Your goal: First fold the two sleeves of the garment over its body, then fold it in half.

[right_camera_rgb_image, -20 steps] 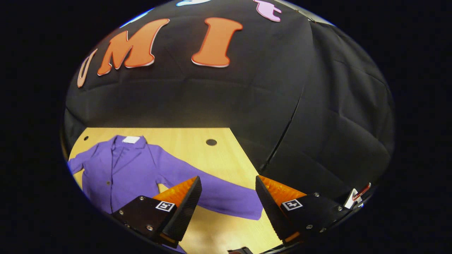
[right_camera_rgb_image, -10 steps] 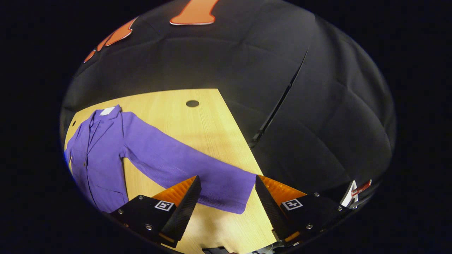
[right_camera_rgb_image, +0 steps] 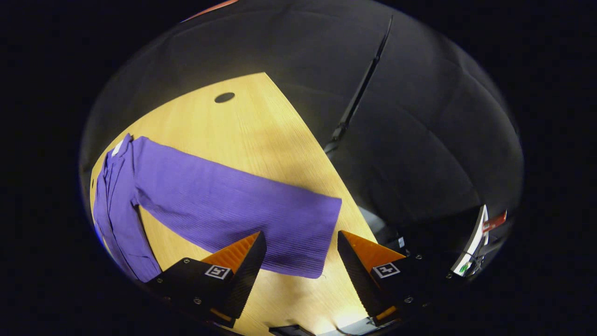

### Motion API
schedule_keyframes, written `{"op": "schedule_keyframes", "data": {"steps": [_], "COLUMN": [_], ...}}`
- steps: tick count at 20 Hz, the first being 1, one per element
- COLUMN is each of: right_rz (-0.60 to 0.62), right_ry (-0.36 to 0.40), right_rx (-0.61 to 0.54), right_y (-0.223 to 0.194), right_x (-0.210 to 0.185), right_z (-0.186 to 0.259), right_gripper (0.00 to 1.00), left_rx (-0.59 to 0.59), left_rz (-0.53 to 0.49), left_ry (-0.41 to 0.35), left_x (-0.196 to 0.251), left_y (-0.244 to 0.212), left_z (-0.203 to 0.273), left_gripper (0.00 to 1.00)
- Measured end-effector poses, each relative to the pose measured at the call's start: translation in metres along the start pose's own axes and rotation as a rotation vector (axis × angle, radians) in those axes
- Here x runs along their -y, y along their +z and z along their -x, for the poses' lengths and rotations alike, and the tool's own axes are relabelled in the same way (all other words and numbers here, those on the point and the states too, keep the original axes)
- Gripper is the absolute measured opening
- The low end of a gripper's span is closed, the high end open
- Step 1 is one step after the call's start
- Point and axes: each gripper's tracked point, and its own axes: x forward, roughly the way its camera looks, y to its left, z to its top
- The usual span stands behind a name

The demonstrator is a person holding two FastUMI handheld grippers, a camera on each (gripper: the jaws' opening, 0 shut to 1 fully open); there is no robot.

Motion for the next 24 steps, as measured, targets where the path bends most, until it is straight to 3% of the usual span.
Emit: {"op": "schedule_keyframes", "data": {"steps": [3,6,11,12,13,14,17,20,24], "right_rz": [-0.047,-0.098,-0.155,-0.135,-0.112,-0.114,-0.108,-0.096,-0.116], "right_ry": [-0.010,0.028,0.049,0.057,0.070,0.088,0.089,0.131,0.154], "right_rx": [-0.056,-0.092,-0.117,-0.111,-0.097,-0.089,-0.085,-0.093,-0.015], "right_y": [-0.008,-0.012,-0.014,-0.014,-0.013,-0.012,-0.008,-0.003,0.019], "right_x": [0.005,0.001,-0.005,-0.009,-0.009,-0.015,-0.019,-0.035,-0.054], "right_z": [-0.011,-0.018,-0.018,-0.020,-0.022,-0.023,-0.021,-0.013,0.017], "right_gripper": [0.92,0.90,0.74,0.62,0.59,0.42,0.06,0.04,0.03], "left_rx": [-0.004,-0.013,-0.020,-0.023,-0.026,-0.035,-0.048,-0.047,-0.021], "left_rz": [-0.002,-0.006,-0.009,-0.010,-0.011,-0.013,-0.004,0.006,0.003], "left_ry": [0.005,0.007,0.004,0.004,0.004,0.003,0.005,-0.011,-0.044], "left_x": [0.000,0.002,0.009,0.009,0.011,0.011,0.010,0.004,-0.014], "left_y": [0.001,-0.002,-0.004,-0.004,-0.006,-0.008,-0.014,-0.017,-0.011], "left_z": [0.003,0.007,0.011,0.012,0.014,0.015,0.024,0.024,0.010], "left_gripper": [0.98,0.98,0.98,0.98,0.98,0.98,0.98,0.98,0.98]}}
